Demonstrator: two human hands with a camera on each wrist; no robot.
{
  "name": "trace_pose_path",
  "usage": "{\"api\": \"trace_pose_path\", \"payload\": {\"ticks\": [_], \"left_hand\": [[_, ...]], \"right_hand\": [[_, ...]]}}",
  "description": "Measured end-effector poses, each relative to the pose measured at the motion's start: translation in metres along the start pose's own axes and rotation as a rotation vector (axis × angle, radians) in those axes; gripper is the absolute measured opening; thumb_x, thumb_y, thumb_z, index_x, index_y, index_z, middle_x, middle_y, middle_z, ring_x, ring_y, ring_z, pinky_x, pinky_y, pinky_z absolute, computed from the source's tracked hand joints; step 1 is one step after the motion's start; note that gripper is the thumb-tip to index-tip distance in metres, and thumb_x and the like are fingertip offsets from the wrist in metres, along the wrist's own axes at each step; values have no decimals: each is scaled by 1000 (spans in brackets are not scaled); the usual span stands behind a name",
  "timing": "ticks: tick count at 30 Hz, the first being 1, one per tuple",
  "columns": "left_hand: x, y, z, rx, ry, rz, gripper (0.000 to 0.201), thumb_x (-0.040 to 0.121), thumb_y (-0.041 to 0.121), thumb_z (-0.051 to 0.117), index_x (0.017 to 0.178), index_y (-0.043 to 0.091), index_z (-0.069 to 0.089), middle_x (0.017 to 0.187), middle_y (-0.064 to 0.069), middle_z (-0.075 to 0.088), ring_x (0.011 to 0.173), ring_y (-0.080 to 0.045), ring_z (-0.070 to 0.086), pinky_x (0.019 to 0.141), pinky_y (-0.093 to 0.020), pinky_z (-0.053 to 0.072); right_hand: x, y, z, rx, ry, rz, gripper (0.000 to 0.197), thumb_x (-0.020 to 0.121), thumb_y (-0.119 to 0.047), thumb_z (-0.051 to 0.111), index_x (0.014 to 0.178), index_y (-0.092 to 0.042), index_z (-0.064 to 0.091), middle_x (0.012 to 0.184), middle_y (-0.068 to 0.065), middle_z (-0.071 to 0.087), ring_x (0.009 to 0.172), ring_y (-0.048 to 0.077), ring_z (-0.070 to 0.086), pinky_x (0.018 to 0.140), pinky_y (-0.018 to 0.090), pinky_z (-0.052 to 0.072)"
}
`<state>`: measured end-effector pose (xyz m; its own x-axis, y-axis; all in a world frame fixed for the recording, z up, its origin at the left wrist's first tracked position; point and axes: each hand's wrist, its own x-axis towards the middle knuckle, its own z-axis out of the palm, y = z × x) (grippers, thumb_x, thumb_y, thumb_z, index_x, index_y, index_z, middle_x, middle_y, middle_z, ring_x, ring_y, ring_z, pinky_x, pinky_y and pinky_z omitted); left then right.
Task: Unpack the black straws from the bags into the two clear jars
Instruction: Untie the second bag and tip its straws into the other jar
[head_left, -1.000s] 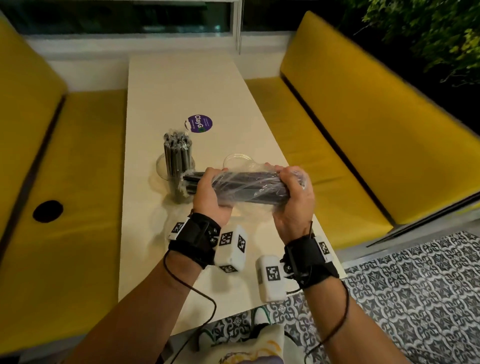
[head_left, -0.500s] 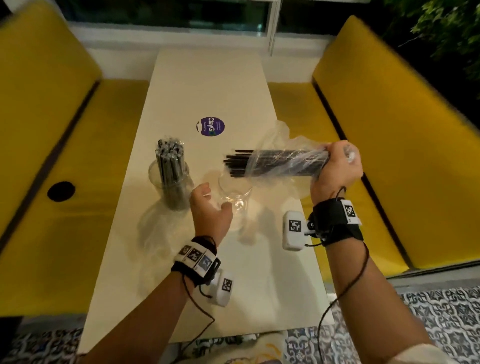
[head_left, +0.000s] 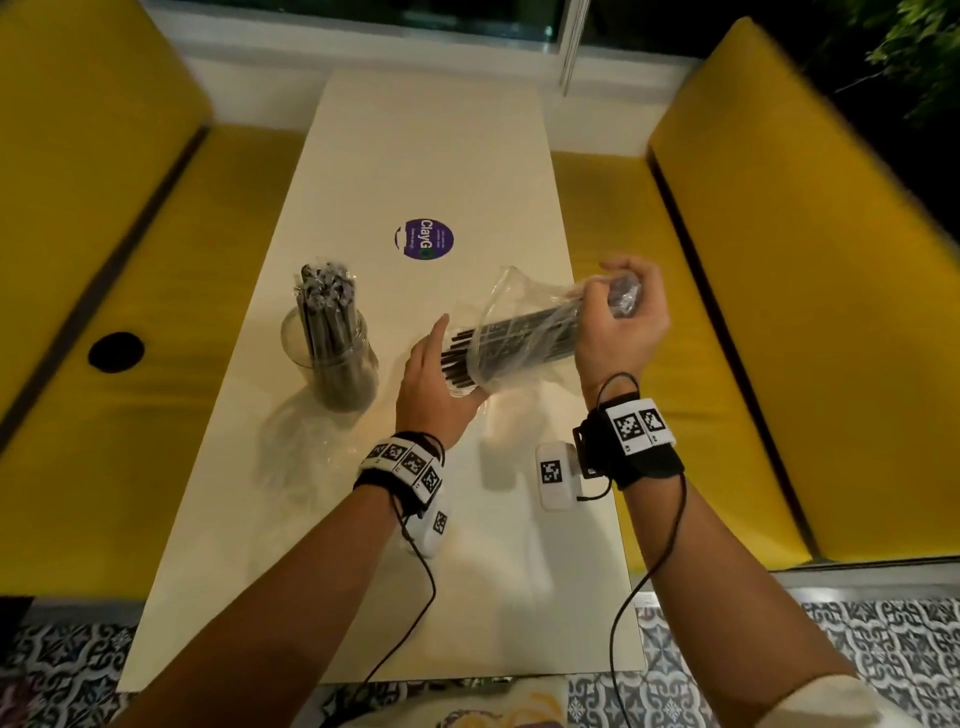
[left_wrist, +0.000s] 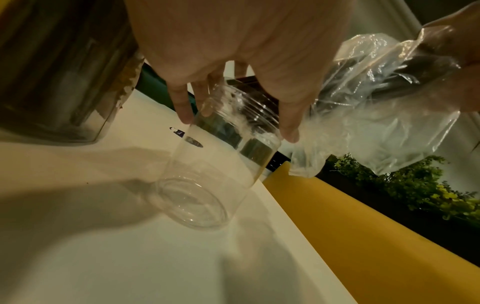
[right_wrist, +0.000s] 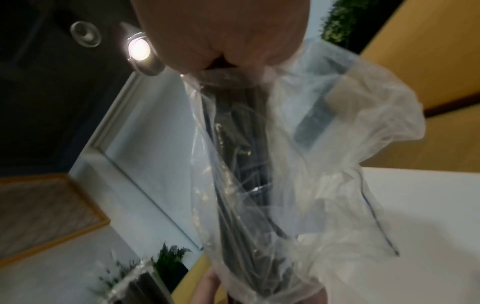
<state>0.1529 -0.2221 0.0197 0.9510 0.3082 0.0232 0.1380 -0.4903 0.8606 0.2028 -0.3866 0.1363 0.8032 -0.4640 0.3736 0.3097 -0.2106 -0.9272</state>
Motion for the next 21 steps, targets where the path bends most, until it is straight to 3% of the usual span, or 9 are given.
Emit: {"api": "trace_pose_path", "payload": {"ticks": [1, 2, 5, 8, 10, 12, 16, 19, 21], "left_hand": [[0, -1, 1, 11, 3, 23, 107, 74, 35, 95, 163, 32, 36, 155, -5, 49, 143, -26, 52, 116, -45, 49], [0, -3, 1, 22, 7, 46, 101, 75, 35, 95, 161, 30, 41, 155, -5, 49, 141, -26, 53, 116, -46, 50], [-1, -6, 2, 45, 19, 83, 84, 74, 32, 95, 148, 24, 57, 151, -3, 52, 138, -26, 56, 110, -49, 54], [-2, -5, 1, 48, 23, 86, 76, 74, 24, 96, 142, 19, 62, 153, -2, 51, 137, -26, 55, 112, -43, 54], [-2, -4, 1, 32, 24, 84, 84, 73, 19, 97, 147, 20, 58, 154, -2, 51, 139, -24, 54, 115, -41, 51], [-2, -2, -1, -13, 7, 48, 102, 71, 20, 97, 158, 27, 44, 156, -2, 50, 143, -23, 51, 118, -39, 47], [1, -3, -5, -86, -30, -62, 131, 67, 43, 99, 167, 31, 16, 162, -4, 48, 148, -25, 48, 119, -41, 45], [3, -2, -5, -91, -60, -115, 136, 66, 44, 100, 168, 26, 11, 166, -3, 44, 151, -26, 45, 116, -32, 38], [6, -2, -5, -67, -76, -121, 138, 65, 47, 100, 168, 25, 10, 167, -2, 42, 153, -26, 42, 120, -36, 37]], "right_hand": [[1, -1, 4, -34, -24, -34, 20, 89, 0, 61, 100, -16, 67, 89, -13, 65, 69, -3, 62, 54, 25, 52], [3, 0, 7, -71, -57, -58, 18, 92, -3, 60, 104, -15, 67, 90, -12, 65, 68, -2, 60, 54, 22, 50], [8, 3, 18, -226, -201, -117, 17, 99, -21, 55, 112, -16, 64, 96, 0, 69, 70, 16, 64, 55, 31, 55], [11, 0, 25, -375, -329, -156, 20, 104, -30, 50, 115, -15, 58, 99, 2, 68, 79, 17, 65, 68, 39, 59], [12, -5, 29, -472, -402, -224, 22, 105, -31, 49, 116, -13, 56, 107, 4, 66, 86, 19, 63, 74, 39, 57], [12, -11, 33, -502, -427, -291, 21, 103, -29, 49, 113, -11, 56, 105, 6, 64, 85, 18, 58, 72, 35, 54], [11, -27, 46, -457, -374, -408, 23, 97, -29, 54, 110, -10, 60, 102, 3, 59, 80, 11, 51, 65, 11, 39], [5, -31, 60, -534, -599, -417, 25, 96, -30, 61, 115, -14, 61, 108, 1, 59, 83, 13, 55, 69, 12, 39], [4, -31, 67, -451, -583, -420, 22, 95, -25, 62, 111, -11, 63, 105, 4, 60, 80, 11, 55, 70, 15, 42]]}}
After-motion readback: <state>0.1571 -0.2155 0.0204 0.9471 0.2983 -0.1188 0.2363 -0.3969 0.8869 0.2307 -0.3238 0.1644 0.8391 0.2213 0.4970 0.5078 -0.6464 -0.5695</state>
